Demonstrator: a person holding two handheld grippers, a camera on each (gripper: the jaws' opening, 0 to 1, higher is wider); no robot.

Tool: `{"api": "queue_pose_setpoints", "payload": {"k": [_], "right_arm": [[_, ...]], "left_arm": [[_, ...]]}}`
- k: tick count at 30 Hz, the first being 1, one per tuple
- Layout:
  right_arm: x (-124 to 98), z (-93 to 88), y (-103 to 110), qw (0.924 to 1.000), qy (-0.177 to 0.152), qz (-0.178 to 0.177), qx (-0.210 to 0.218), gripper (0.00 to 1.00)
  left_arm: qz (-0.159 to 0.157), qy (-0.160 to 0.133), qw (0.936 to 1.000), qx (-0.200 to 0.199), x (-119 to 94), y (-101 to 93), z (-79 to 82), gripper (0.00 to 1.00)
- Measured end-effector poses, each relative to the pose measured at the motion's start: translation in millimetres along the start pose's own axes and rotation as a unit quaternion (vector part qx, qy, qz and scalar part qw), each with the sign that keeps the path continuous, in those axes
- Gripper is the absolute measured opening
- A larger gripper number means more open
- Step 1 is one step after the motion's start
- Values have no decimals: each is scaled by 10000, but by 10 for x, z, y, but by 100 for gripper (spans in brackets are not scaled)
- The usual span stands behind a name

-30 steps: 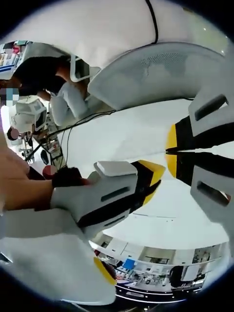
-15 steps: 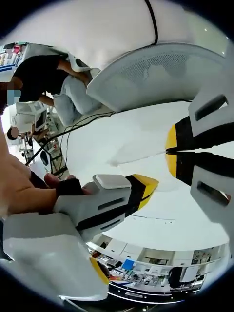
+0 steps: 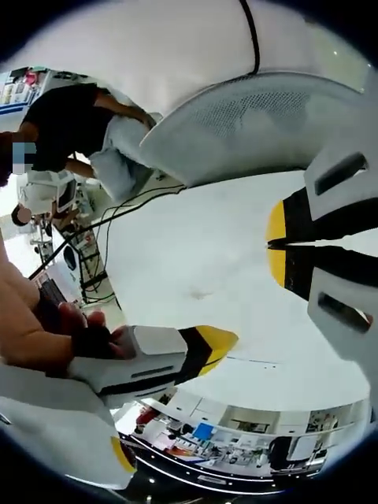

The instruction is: Arrange the food packaging bags into a neat stack by flattening each bag and aligning their edges.

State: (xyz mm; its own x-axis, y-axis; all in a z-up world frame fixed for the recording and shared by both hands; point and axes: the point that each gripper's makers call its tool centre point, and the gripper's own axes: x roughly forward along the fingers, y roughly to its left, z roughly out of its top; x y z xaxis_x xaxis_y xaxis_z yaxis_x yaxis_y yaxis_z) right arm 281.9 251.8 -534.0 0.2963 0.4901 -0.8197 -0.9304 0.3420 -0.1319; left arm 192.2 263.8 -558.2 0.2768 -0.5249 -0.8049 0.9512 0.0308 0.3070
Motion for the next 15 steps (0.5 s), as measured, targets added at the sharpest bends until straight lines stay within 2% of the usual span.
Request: {"api": "queue_pose_setpoints", "payload": {"k": [4,15], "right_arm": [[-72,24,-25,9999,-98,-117,32,0],[-77,69,-40,9994,-228,-254,-73,0]], "left_arm": [[17,-50,10000,-40,12,-13,17,0],[-9,-214,9993,-316,118,-95,20,0]]}}
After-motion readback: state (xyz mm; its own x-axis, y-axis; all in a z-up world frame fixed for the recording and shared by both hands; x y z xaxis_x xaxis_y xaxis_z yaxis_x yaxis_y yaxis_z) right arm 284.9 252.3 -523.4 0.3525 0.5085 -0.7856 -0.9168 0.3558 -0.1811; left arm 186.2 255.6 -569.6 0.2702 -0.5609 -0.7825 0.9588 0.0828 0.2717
